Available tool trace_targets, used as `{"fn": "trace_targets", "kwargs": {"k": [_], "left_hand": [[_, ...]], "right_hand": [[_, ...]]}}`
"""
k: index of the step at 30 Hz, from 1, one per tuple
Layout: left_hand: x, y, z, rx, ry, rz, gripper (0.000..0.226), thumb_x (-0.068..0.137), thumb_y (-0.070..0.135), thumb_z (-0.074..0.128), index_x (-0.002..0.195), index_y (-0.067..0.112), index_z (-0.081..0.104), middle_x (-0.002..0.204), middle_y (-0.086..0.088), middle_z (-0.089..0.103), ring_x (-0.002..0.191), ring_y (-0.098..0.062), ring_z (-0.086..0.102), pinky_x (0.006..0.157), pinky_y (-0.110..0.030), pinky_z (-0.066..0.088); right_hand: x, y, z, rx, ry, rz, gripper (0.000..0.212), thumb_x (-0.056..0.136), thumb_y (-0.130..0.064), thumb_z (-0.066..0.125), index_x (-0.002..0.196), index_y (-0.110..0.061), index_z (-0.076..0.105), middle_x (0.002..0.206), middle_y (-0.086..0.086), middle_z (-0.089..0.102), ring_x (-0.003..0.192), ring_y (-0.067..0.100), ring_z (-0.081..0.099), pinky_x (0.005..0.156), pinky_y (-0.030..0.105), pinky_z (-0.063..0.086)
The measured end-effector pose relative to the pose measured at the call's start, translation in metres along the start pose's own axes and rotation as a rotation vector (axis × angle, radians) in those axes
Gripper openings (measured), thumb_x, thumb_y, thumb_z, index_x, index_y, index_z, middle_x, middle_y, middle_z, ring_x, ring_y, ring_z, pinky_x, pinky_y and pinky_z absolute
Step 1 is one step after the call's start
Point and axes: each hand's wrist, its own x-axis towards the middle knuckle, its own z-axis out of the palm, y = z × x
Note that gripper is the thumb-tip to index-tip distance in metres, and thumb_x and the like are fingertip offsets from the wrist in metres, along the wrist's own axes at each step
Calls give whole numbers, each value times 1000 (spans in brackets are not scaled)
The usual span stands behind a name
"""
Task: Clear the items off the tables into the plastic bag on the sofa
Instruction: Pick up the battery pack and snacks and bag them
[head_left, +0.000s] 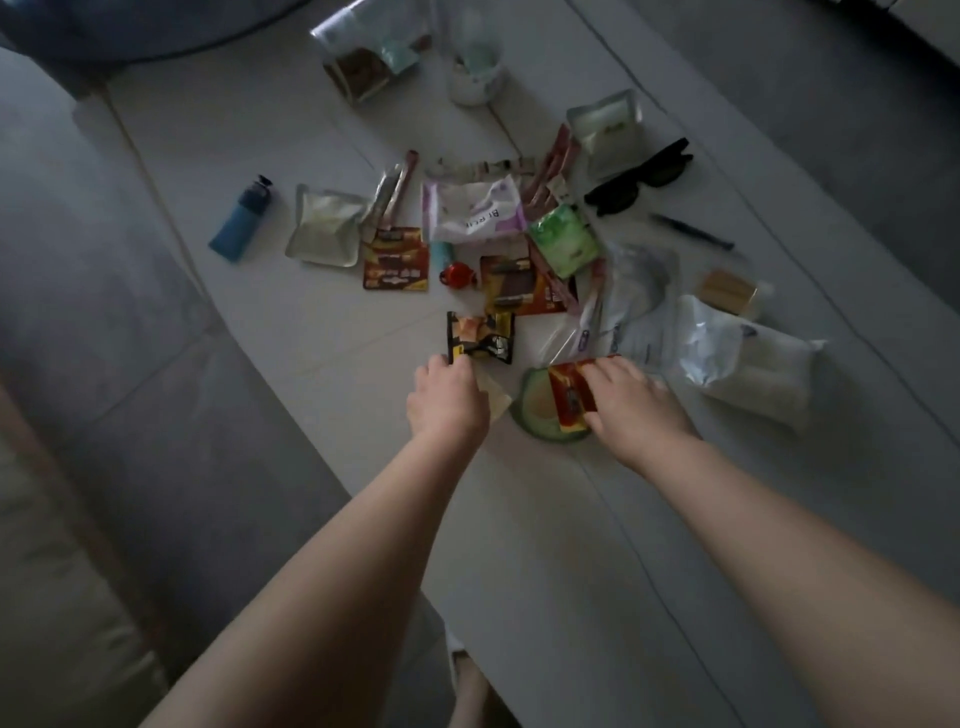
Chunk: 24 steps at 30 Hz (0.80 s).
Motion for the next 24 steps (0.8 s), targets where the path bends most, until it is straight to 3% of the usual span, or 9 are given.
{"fn": "trace_targets", "kwargs": {"k": [8, 13, 16, 19, 22, 24], "left_hand": [[25, 1, 20, 17, 92, -92, 43, 87, 9, 61, 124, 10, 40, 126, -12, 48, 116, -29, 47, 94, -37, 41], [20, -6, 24, -39, 114, -150, 43, 87, 14, 62, 124, 14, 40, 120, -10, 55, 113, -29, 51, 95, -36, 39], [12, -9, 20, -49, 93, -127, 55, 86, 18, 65, 133, 13, 37, 124, -10, 53, 117, -28, 49, 98, -36, 39], [8, -10, 12, -52, 42, -49, 40, 87, 23, 66, 121, 12, 50, 119, -10, 53, 111, -28, 51, 94, -38, 43], [9, -8, -1, -69, 13, -4, 29, 88, 26, 63, 111, 9, 57, 115, -12, 52, 104, -31, 53, 88, -39, 46], [11, -5, -11, -128, 23, -8, 29, 88, 27, 63, 110, 9, 57, 115, -11, 50, 103, -31, 53, 86, -39, 48]], "right_hand": [[30, 1, 20, -168, 41, -15, 69, 86, -16, 61, 143, -15, 23, 144, 10, 32, 134, 28, 30, 109, 42, 30], [30, 4, 10, -238, 76, 60, 54, 83, -34, 66, 127, -14, 42, 129, 11, 41, 121, 29, 38, 103, 40, 32], [24, 2, 10, -242, 53, 51, 44, 84, -28, 65, 122, -14, 47, 126, 10, 43, 120, 29, 39, 103, 40, 33], [15, 0, 8, -184, 7, 32, 34, 87, -16, 59, 118, -15, 46, 123, 7, 52, 118, 27, 46, 100, 38, 35], [3, 0, 2, -117, -45, 32, 24, 90, -10, 50, 112, -16, 45, 118, 5, 58, 109, 28, 54, 89, 35, 39], [-6, 1, -2, -28, -54, 60, 18, 92, -18, 51, 109, -17, 44, 112, 5, 60, 101, 30, 56, 78, 33, 38]]}}
